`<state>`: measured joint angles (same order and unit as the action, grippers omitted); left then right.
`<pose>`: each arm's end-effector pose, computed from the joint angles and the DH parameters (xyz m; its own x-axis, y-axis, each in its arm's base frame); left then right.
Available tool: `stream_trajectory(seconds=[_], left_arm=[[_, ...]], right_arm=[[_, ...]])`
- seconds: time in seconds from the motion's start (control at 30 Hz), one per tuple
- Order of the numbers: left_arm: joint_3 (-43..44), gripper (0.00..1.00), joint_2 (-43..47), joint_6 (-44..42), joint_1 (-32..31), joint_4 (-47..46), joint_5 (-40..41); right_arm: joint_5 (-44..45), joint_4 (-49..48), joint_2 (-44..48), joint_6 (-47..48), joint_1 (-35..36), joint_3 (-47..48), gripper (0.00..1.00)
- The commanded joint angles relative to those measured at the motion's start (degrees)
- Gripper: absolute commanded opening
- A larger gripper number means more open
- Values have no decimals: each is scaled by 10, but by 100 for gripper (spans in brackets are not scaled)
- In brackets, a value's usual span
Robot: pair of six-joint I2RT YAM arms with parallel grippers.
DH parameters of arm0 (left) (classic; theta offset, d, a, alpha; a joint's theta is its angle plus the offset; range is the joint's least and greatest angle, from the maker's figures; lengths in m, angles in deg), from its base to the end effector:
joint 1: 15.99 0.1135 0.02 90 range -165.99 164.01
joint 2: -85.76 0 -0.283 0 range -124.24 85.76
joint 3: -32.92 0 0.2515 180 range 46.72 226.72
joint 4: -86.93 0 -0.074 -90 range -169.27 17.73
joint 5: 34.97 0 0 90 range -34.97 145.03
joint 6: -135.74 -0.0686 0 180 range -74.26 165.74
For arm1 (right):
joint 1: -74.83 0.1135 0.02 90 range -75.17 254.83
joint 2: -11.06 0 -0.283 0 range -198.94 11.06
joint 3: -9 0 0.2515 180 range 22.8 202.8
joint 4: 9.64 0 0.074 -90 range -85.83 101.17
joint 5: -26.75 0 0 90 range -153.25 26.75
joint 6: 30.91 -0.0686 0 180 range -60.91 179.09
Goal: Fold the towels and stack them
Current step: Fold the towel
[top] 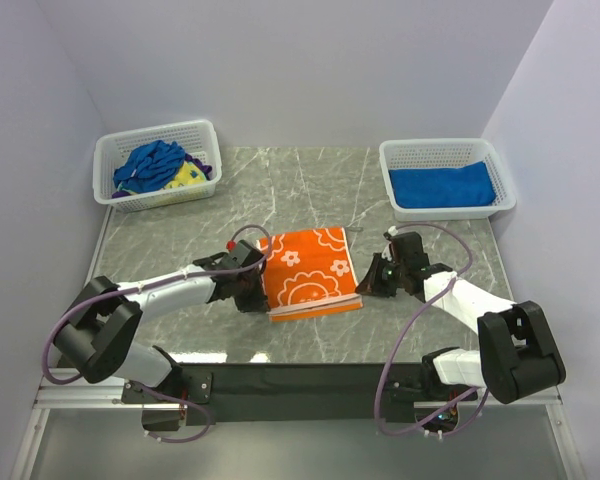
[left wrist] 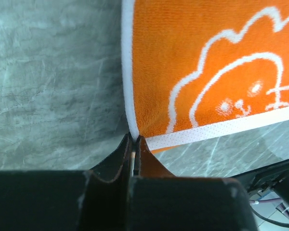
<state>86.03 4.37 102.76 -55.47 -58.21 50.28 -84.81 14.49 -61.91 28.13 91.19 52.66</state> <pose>0.1997 -0.1719 0.1471 -0.9306 -0.3165 -0.1840 -0.2170 0.8816 -0.4192 0.2217 0.0914 0.1503 -0.9037 0.2333 -0.3590 -0.0083 0.8288 0.5595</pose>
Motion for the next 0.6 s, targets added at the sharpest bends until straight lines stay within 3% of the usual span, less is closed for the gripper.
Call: stream_trajectory(seconds=[0.0,0.27,0.57], left_arm=[[31,1,12,-12,-2,37,30],[75,1,39,-10,-19,91,46],[64,1,67,30,-60,111,46]], right_arm=[[30,0,10,13,-5,25,0],[36,32,41,20,-5,47,0],[40,74,89,20,-4,40,0]])
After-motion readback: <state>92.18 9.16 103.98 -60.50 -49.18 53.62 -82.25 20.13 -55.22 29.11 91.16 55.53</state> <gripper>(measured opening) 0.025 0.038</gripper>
